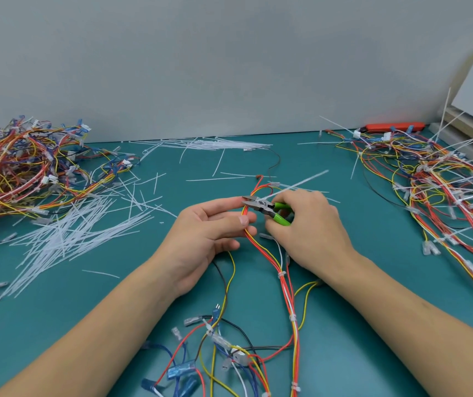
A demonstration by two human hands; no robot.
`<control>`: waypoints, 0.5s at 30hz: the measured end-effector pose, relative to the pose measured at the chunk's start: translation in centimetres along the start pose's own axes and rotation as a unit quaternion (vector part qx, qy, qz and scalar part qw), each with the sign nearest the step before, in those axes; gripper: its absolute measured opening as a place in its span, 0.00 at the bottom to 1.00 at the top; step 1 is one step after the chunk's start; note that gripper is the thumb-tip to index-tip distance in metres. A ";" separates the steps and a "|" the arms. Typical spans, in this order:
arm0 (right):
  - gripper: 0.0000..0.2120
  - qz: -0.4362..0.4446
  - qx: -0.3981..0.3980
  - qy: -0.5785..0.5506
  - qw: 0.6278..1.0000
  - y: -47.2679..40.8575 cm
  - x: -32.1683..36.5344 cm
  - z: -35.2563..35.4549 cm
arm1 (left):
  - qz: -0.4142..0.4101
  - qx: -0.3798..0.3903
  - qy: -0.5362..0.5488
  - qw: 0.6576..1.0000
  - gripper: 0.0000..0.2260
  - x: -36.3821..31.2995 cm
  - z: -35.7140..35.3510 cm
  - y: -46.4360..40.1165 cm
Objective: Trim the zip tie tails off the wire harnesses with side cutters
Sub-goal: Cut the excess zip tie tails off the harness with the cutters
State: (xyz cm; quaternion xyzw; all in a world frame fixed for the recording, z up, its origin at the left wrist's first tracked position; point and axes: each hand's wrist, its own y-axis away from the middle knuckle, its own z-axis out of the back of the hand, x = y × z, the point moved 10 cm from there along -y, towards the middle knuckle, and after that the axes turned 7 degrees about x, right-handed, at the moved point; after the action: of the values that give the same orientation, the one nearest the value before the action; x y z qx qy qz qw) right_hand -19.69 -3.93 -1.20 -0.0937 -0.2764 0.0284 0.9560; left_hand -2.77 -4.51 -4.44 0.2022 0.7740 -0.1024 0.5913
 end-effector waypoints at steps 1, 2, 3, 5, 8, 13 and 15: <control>0.04 -0.002 -0.004 -0.007 1.000 0.0 -0.1 0.0 | 0.000 0.001 0.000 1.000 0.17 0.0 0.0 0.0; 0.07 -0.007 -0.011 -0.016 1.000 0.1 -0.3 0.1 | 0.000 0.002 0.000 1.000 0.16 0.0 0.0 0.0; 0.11 -0.014 -0.019 -0.025 0.999 0.1 -0.5 0.2 | 0.000 0.002 -0.001 1.000 0.16 0.0 0.0 0.0; 0.15 -0.023 -0.033 -0.011 0.999 0.2 -0.5 0.6 | 0.000 0.003 -0.001 1.000 0.17 0.0 0.0 0.0; 0.15 -0.024 -0.045 -0.015 0.999 0.4 -0.5 0.7 | -0.003 0.003 0.001 1.000 0.18 -0.1 -0.1 0.1; 0.04 0.022 -0.020 -0.034 0.999 0.3 0.0 0.1 | 0.000 0.004 0.002 1.000 0.17 -0.1 -0.2 0.2; 0.09 0.008 -0.013 -0.028 0.999 0.3 -0.1 0.2 | 0.002 0.004 0.000 1.000 0.16 0.0 -0.2 0.2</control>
State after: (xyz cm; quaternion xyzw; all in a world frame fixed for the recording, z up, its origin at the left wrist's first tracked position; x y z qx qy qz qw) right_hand -19.89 -3.61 -1.19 -0.1077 -0.3029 0.0353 0.9462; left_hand -2.83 -4.26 -4.34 0.2056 0.7731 -0.1045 0.5908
